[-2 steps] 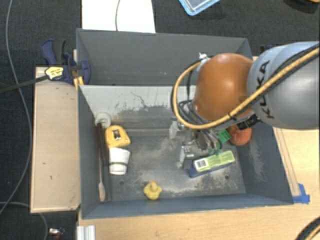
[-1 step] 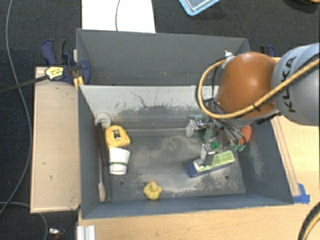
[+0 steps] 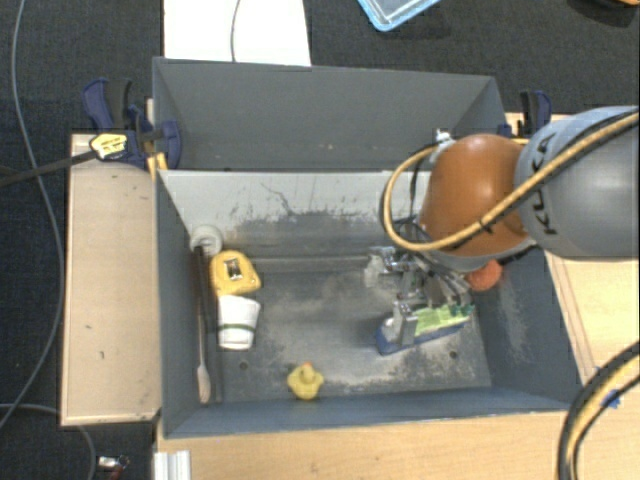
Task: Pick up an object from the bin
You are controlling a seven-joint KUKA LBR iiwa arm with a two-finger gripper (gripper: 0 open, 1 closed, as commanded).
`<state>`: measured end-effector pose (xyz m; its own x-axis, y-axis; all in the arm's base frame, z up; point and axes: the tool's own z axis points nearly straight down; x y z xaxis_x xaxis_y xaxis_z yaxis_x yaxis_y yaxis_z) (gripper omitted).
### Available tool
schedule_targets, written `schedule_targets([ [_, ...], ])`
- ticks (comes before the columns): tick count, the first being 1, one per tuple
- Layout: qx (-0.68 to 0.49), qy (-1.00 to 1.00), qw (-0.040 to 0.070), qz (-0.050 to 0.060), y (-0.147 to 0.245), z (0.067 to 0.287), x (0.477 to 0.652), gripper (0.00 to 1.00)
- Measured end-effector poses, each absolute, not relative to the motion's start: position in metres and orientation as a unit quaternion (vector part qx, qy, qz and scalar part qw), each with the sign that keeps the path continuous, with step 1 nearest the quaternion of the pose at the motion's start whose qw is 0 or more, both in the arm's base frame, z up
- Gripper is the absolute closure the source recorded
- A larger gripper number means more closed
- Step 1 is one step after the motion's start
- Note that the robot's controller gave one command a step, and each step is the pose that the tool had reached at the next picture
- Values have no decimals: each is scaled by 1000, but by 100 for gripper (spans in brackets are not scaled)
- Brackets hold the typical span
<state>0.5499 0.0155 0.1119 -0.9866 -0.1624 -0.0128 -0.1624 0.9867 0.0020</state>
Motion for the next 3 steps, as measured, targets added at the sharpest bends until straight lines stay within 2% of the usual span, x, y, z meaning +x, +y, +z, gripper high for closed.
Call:
schedule_targets([
  [1, -164, 986, 13, 0, -20, 81, 521, 0],
  [2, -95, 995, 6, 5, -63, 75, 540, 0],
  [3, -218, 976, 9, 1, -80, 74, 520, 0],
])
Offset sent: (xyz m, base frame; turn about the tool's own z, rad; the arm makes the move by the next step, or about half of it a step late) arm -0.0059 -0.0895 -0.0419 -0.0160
